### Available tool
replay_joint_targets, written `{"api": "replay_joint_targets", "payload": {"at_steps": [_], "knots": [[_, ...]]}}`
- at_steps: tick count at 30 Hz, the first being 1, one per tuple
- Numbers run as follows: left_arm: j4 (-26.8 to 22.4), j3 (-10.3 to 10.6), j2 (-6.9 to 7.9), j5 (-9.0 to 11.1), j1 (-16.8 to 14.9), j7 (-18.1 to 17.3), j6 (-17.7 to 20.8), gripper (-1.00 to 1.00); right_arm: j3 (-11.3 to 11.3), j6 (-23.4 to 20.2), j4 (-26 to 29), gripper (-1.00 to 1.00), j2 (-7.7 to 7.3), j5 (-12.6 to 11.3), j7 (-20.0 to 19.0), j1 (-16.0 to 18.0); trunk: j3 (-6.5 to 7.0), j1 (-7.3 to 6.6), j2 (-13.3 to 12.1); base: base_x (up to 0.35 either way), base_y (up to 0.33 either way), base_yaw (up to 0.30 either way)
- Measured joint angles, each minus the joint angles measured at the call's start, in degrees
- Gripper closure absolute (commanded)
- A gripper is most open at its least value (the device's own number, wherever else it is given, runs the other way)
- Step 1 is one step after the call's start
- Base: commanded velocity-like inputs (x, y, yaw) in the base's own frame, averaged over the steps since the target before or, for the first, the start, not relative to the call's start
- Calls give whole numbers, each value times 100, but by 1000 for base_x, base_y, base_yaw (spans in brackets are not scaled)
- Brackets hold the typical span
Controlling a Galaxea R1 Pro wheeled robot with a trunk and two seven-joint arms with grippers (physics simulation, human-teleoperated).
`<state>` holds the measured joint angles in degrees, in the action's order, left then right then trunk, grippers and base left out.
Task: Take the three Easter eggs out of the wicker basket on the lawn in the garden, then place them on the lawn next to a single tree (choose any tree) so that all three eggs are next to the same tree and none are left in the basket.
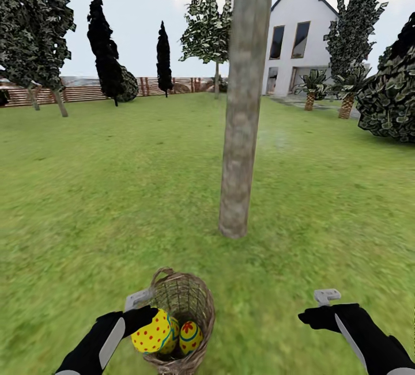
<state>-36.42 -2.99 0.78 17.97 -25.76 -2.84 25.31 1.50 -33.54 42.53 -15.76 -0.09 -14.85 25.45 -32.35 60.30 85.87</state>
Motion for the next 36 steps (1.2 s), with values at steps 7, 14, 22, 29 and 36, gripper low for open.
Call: {"api": "replay_joint_targets", "payload": {"at_steps": [7, 14, 22, 29, 36], "knots": [[0, 0, 2, 0, 1, 0, 1, 100, 2, 1, -1, -100, 0, 0, -1, 1, 126, -156, -281, -169, 233, 0], [1, 2, 4, 1, -1, -4, -2, 100, 2, -2, -1, -100, 0, 0, 0, -1, 144, -179, -322, -5, 134, 0], [0, 3, 2, 2, 1, -2, -1, 100, 2, -1, 0, -100, 9, 9, 68, 1, 144, -179, -322, 0, 2, 200], [0, 4, 4, 2, 4, 6, -7, 100, 79, -2, -8, -100, 17, 8, 71, -2, 144, -179, -322, 0, 0, 294], [0, -3, 13, 1, 3, -14, -10, 100, 165, -2, -8, -100, 61, 8, 163, -1, 144, -179, -322, 0, 0, 295]]}}
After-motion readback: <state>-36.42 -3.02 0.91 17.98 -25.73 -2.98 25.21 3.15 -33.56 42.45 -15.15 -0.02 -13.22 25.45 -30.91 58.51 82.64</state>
